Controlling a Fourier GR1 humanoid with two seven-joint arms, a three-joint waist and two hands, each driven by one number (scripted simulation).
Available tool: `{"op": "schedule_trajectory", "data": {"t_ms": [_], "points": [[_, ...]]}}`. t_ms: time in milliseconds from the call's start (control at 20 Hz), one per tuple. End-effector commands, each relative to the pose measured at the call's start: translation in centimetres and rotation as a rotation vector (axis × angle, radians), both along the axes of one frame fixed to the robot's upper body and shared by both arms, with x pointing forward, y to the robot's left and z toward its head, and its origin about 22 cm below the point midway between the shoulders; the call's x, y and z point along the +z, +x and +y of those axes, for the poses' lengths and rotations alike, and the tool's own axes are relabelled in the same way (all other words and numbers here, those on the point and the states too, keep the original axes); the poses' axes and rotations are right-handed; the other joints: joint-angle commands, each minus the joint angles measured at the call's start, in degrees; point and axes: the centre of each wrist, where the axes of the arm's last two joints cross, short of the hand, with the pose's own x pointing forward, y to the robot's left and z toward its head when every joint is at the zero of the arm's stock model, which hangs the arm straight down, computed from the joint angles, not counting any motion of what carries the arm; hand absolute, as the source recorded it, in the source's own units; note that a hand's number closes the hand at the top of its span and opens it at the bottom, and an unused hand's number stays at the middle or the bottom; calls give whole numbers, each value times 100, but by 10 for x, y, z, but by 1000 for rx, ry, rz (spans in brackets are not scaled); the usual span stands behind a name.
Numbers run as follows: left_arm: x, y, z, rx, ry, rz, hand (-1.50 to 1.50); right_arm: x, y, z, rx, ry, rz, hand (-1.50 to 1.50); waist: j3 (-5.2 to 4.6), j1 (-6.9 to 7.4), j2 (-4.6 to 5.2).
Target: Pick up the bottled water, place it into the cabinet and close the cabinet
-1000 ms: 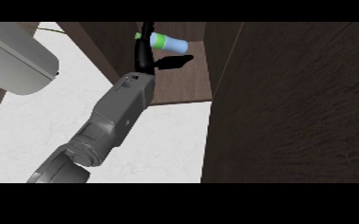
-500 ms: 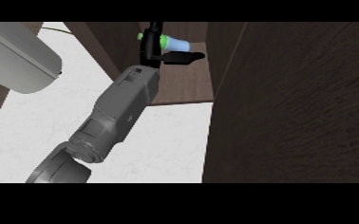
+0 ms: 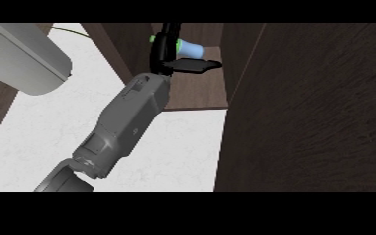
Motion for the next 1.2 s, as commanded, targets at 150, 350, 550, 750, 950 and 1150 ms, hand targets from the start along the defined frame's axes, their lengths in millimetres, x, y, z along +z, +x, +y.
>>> {"op": "schedule_trajectory", "data": {"t_ms": [150,350,550,750,950,1150], "points": [[-19,-32,-2,-83,-73,25,-150,13,-24,0,1,29,6,-150,4,247,-86],[-37,-64,11,-96,-86,45,150,16,-2,-3,-26,-2,-14,-150,1,371,-68],[-40,-94,6,-78,-85,61,150,30,-18,3,48,-119,-34,-150,-5,389,-94],[-44,-116,38,-87,-64,65,150,16,-17,7,171,-227,21,150,1,295,-73],[-42,-159,59,-68,-77,47,150,21,-13,14,244,-231,88,150,-1,361,-61],[-34,-186,98,-33,-78,34,150,12,-13,40,296,-137,155,150,-3,341,-49]]}}
